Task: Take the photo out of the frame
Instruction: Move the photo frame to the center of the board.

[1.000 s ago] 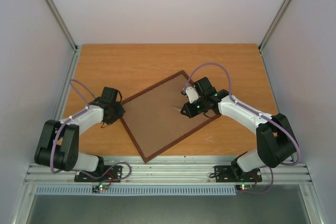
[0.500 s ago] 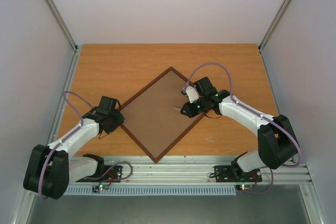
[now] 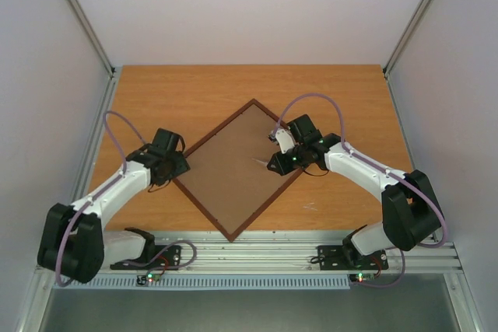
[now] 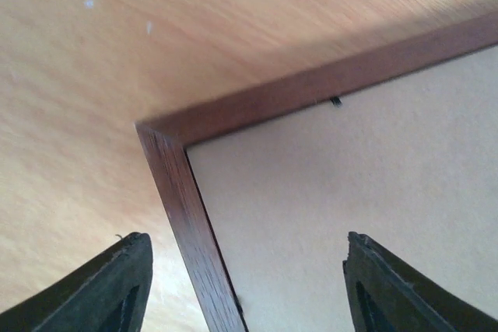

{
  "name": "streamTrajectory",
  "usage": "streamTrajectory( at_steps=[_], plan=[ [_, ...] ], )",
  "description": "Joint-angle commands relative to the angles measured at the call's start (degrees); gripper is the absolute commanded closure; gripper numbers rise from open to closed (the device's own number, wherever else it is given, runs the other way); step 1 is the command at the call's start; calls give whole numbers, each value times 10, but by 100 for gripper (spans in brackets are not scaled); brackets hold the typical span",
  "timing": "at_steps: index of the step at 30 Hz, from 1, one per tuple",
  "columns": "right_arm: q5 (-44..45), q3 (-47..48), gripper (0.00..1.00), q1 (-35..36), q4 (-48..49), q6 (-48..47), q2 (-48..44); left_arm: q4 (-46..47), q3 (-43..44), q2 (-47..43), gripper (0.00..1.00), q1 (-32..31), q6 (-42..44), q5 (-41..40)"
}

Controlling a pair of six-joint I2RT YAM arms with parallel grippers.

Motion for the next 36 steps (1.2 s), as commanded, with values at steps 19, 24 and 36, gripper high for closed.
streamTrajectory(
  at_steps=[19,24,36],
  plan=[
    [-24,-2,99,-4,14,-7,0,120,95,211,23,164,141,177],
    [-27,-2,99,-4,15,-6,1,123,76,220,24,164,143,207],
    [-35,-2,99,-4,20,-1,-1,145,-40,120,25,113,103,259]
  ],
)
